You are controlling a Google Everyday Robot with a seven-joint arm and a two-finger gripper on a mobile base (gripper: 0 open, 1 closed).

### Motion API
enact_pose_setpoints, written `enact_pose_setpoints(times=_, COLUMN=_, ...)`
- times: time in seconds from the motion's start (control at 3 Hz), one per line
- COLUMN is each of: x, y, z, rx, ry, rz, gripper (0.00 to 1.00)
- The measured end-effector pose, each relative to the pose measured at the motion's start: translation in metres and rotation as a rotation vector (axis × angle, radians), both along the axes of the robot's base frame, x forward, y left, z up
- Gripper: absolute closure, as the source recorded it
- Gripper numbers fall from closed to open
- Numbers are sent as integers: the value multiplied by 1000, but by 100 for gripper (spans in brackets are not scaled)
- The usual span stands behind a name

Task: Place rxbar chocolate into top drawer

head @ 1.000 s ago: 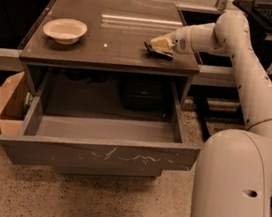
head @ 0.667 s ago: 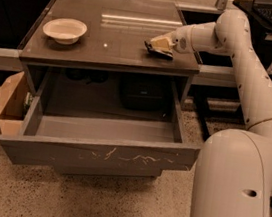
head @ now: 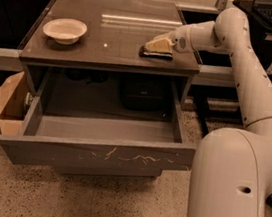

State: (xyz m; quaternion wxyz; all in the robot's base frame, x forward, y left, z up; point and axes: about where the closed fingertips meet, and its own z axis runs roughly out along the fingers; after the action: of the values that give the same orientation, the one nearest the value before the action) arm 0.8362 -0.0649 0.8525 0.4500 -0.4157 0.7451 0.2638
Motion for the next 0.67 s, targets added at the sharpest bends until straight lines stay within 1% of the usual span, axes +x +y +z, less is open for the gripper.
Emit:
enact_pose_setpoints(times=0.33, x=1, y=0, z=-5, rx=-27, ry=8, rz=3, gripper=0)
enact_pose_setpoints(times=0.67, x=2, y=-4, z=-15, rx=-59, ry=10, rz=23, gripper=0)
